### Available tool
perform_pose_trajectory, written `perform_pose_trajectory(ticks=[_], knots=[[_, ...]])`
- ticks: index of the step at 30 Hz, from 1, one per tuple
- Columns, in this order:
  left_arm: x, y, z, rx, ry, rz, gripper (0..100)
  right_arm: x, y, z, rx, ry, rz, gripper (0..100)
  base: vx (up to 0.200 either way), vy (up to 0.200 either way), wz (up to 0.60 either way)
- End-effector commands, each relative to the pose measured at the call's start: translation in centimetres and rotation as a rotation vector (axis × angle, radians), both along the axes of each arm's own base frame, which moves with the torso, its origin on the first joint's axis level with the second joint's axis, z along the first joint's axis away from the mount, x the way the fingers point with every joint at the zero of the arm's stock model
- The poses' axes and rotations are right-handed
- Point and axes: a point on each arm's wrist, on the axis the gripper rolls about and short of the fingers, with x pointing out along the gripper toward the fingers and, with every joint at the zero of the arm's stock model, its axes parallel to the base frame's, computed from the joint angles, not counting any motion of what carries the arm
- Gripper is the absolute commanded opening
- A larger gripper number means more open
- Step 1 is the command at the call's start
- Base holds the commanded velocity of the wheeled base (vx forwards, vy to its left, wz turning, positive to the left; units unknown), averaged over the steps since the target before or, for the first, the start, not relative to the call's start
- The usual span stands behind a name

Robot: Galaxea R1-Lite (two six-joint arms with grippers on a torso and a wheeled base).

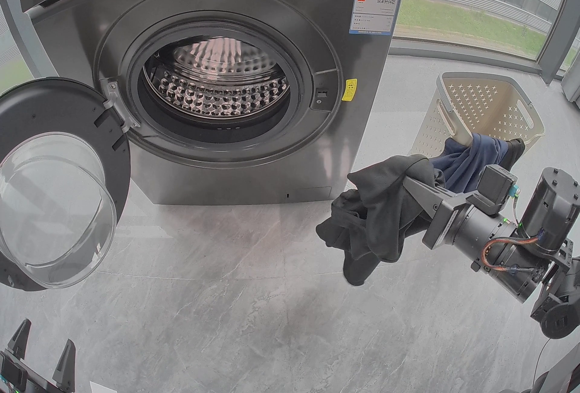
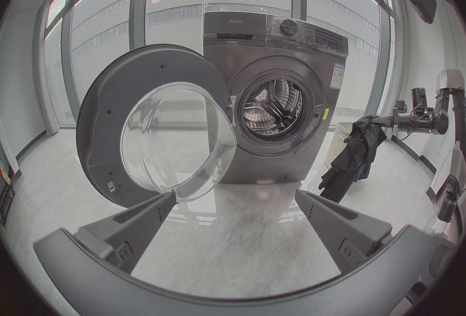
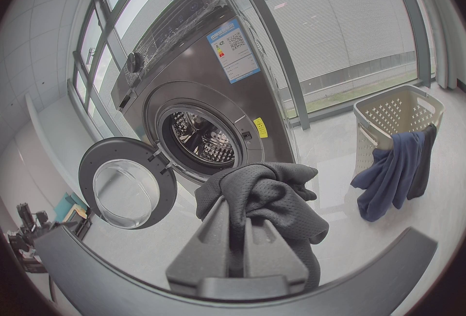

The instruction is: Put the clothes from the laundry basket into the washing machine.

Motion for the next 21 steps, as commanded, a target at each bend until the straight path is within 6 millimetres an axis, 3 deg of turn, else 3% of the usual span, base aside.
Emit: perform_pose_trajectory(ticks=[1, 13, 21], knots=[[0.0, 0.0, -0.5, -0.001, 0.006, 0.0, 100, -0.1, 0.1, -0.2, 0.021, 0.021, 0.003, 0, 0.0, 0.0, 0.0], [0.0, 0.0, -0.5, -0.001, 0.006, 0.0, 100, 0.0, 0.0, -0.5, 0.008, 0.034, 0.006, 0, 0.0, 0.0, 0.0], [0.0, 0.0, -0.5, 0.001, 0.006, 0.0, 100, 1.4, -1.9, 0.3, -0.019, -0.017, 0.066, 0, 0.0, 0.0, 0.0]])
